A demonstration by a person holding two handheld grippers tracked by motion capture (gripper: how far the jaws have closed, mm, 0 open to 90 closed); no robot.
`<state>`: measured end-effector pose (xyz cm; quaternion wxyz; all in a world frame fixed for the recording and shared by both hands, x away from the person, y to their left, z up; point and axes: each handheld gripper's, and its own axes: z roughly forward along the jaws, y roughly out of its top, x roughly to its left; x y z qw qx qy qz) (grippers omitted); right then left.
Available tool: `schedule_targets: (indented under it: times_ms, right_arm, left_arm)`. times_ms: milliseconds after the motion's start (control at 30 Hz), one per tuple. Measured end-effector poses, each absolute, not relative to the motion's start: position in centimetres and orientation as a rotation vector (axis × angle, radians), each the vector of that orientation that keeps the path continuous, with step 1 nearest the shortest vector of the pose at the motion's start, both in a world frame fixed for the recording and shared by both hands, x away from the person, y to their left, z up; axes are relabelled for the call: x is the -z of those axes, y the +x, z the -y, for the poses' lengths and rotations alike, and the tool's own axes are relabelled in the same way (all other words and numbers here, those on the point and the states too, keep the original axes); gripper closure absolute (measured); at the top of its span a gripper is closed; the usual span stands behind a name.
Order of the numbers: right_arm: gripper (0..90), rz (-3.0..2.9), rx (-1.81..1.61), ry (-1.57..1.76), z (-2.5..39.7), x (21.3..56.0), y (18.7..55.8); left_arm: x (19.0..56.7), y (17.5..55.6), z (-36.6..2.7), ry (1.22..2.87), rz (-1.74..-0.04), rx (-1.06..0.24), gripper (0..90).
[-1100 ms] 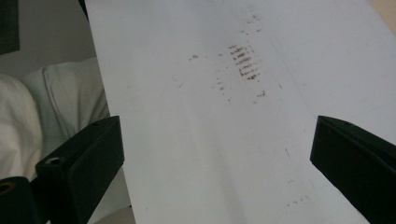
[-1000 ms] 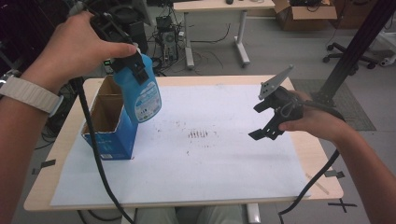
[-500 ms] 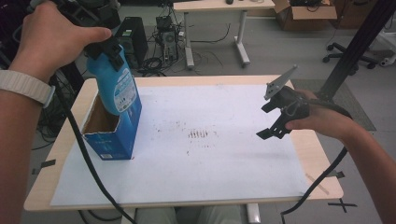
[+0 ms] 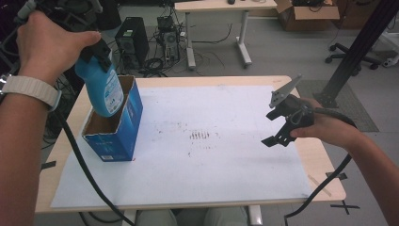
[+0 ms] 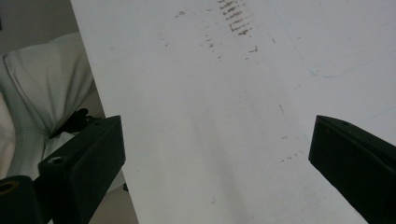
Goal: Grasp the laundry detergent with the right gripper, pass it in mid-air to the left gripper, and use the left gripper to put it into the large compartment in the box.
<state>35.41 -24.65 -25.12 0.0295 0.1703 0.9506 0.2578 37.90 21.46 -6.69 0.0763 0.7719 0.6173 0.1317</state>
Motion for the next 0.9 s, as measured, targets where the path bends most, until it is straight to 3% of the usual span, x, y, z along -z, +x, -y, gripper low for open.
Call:
schedule_targets:
  times_ms: [900]
  right_arm:
    - [3.7, -2.914, -0.816, 0.561, 24.7, 25.7, 36.1]
  left_arm:
    - [15.1, 40.0, -25.2, 2.170, -1.990, -0.410, 37.8]
